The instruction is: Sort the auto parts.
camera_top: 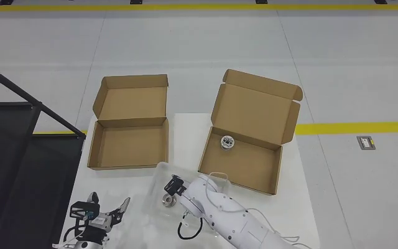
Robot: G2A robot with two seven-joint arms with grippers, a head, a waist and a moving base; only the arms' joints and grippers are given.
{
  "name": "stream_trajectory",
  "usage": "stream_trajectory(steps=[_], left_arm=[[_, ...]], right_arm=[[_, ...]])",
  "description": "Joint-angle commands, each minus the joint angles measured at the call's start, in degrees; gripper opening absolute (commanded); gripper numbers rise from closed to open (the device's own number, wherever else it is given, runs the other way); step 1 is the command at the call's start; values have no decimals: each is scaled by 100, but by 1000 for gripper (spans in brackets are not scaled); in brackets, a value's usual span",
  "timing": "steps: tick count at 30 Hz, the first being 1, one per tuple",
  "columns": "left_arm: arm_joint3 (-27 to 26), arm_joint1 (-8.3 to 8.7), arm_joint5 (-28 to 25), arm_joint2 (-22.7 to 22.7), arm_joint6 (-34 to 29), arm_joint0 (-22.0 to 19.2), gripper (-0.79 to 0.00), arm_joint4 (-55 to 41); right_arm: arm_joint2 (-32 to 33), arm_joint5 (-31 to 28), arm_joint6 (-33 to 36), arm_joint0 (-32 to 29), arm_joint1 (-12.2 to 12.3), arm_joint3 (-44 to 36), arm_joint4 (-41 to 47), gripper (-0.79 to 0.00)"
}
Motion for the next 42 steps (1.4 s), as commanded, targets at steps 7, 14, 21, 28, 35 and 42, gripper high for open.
stream_trajectory(steps=[7, 14, 21, 28, 35, 42], left_arm=[[0, 0, 0, 0, 0, 0, 0, 0], [0, 0, 0, 0, 0, 0, 0, 0], [0, 0, 0, 0, 0, 0, 0, 0], [0, 0, 0, 0, 0, 0, 0, 0], [0, 0, 0, 0, 0, 0, 0, 0], [0, 0, 0, 0, 0, 0, 0, 0]], right_arm=[[81, -69, -187, 51, -99, 347, 166, -499], [110, -81, -259, 77, -179, 546, 216, -554], [180, -42, -254, 109, -225, 599, 198, -785], [514, -113, -140, 24, -93, 15, 30, -785], [1173, -773, 72, -356, 215, -1338, -145, -785], [2188, -1645, -186, -889, 555, -3017, -280, -785]])
